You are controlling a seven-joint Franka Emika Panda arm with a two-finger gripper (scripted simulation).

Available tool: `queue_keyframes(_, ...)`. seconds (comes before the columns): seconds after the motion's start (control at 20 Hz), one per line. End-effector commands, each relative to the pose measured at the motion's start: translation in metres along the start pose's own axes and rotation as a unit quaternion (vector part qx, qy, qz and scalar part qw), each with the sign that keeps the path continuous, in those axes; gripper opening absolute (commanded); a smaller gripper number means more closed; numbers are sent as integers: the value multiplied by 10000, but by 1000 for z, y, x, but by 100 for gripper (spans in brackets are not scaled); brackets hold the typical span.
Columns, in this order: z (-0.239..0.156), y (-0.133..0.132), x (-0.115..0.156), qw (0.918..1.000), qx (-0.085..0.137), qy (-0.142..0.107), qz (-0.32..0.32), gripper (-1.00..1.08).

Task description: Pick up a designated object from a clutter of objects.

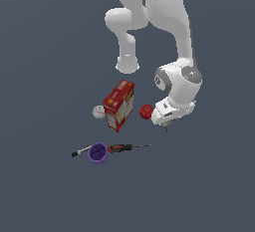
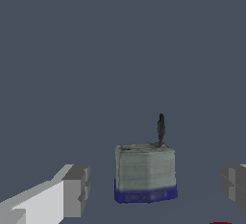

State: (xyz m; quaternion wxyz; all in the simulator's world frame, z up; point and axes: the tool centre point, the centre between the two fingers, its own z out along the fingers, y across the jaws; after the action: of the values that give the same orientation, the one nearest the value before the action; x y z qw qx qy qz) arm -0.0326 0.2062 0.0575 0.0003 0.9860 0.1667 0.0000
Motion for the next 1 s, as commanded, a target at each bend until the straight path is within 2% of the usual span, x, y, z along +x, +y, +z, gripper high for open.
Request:
queue_keyframes(0.0, 8, 0, -1, 10000, 0, -4, -3, 100)
queue_keyframes(0.3, 35, -1, -1, 10000, 2, -1, -9, 100)
queue_keyframes(0.6, 45, -1, -1, 10000, 2, -1, -9, 100)
queue_keyframes(0.65, 45, -1, -1, 10000, 2, -1, -9, -100)
queue_keyframes(0.95, 45, -1, -1, 10000, 2, -1, -9, -100)
